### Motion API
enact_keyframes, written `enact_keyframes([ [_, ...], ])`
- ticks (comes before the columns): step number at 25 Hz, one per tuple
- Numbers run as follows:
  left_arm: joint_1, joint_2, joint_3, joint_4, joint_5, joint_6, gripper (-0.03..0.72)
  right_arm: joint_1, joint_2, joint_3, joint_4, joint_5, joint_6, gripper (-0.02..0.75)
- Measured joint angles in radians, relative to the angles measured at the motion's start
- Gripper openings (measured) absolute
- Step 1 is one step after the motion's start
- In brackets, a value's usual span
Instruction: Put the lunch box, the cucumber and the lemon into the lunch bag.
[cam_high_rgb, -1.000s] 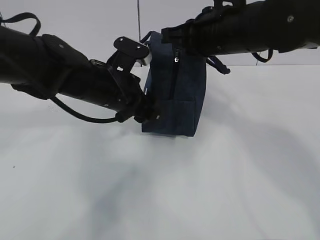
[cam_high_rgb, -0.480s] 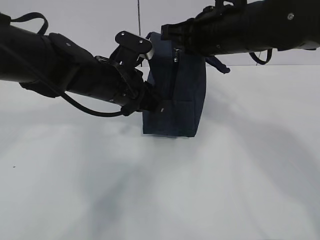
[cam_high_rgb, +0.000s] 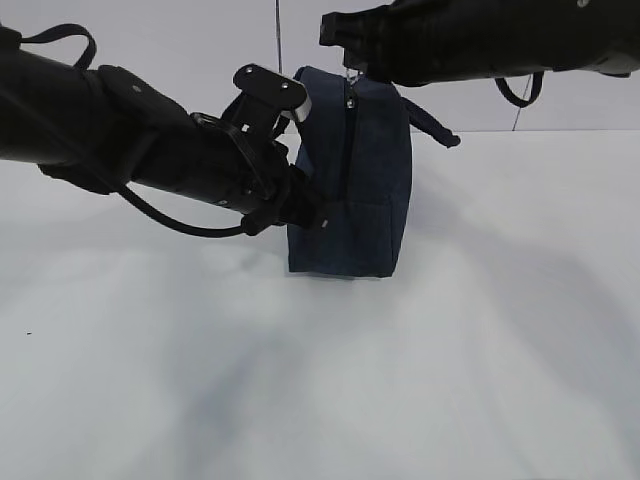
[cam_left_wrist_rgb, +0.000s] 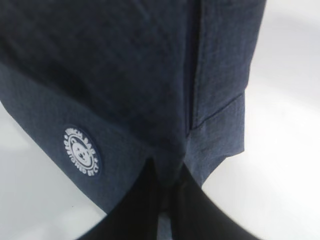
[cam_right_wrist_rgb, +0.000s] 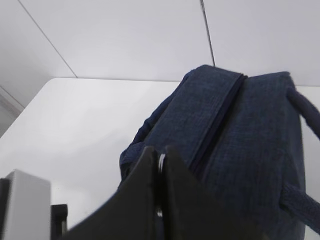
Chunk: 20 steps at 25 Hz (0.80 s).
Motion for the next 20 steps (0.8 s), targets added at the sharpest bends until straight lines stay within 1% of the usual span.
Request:
enact_keyframes([
  [6,0.0,0.0,0.0,0.0,0.011,0.0,0.003,-0.035,0.031,-0.042,0.001,0.009,0.0,0.0],
  [14,0.0,0.0,0.0,0.021,0.03,0.0,0.002,-0.041,0.106,-0.115,0.003,0.02,0.0,0.0],
  [20,0.0,0.0,0.0,0.03,0.037,0.0,0.002,-0.053,0.175,-0.2,0.003,0.06,0.0,0.0],
])
